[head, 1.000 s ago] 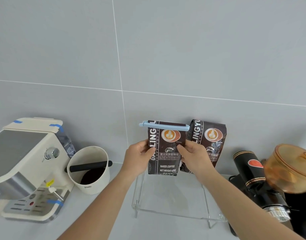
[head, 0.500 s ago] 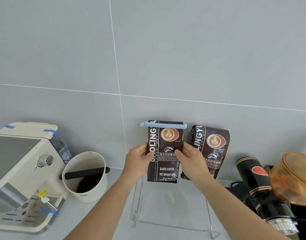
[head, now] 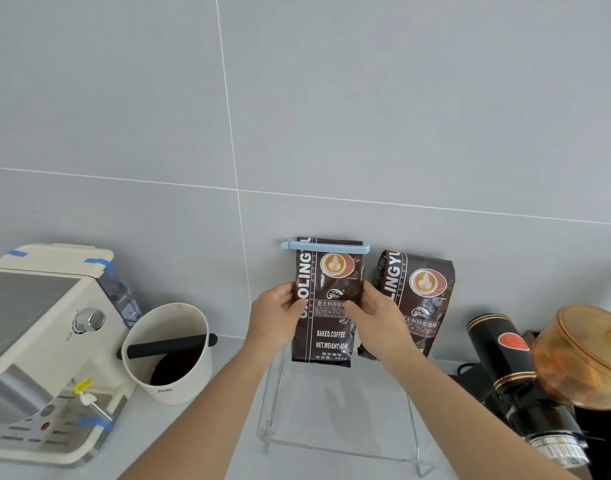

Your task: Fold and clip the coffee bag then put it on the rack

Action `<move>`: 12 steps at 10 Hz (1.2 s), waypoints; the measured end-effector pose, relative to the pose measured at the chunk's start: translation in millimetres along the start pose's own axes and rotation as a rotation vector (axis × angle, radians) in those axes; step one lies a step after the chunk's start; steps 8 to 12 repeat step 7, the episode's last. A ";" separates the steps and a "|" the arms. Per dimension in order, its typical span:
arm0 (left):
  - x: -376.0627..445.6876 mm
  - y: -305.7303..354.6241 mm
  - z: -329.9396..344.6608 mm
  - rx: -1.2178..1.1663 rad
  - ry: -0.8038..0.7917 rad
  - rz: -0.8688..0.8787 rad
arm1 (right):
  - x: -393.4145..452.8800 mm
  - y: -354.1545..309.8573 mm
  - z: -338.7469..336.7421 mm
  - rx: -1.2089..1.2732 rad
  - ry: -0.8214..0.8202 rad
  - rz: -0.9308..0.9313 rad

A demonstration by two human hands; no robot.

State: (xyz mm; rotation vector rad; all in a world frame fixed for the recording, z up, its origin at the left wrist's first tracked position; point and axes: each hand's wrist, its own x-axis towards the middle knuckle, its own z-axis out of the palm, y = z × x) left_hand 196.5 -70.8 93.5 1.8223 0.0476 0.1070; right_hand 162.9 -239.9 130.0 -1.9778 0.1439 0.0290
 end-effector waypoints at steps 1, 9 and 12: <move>-5.1 5.0 -1.7 0.036 0.001 -0.003 | -7.8 -5.4 -5.2 0.024 -0.016 0.011; -112.7 120.5 -76.2 -0.685 -0.355 -0.152 | -100.3 -71.0 -97.0 0.767 -0.122 0.050; -112.7 120.5 -76.2 -0.685 -0.355 -0.152 | -100.3 -71.0 -97.0 0.767 -0.122 0.050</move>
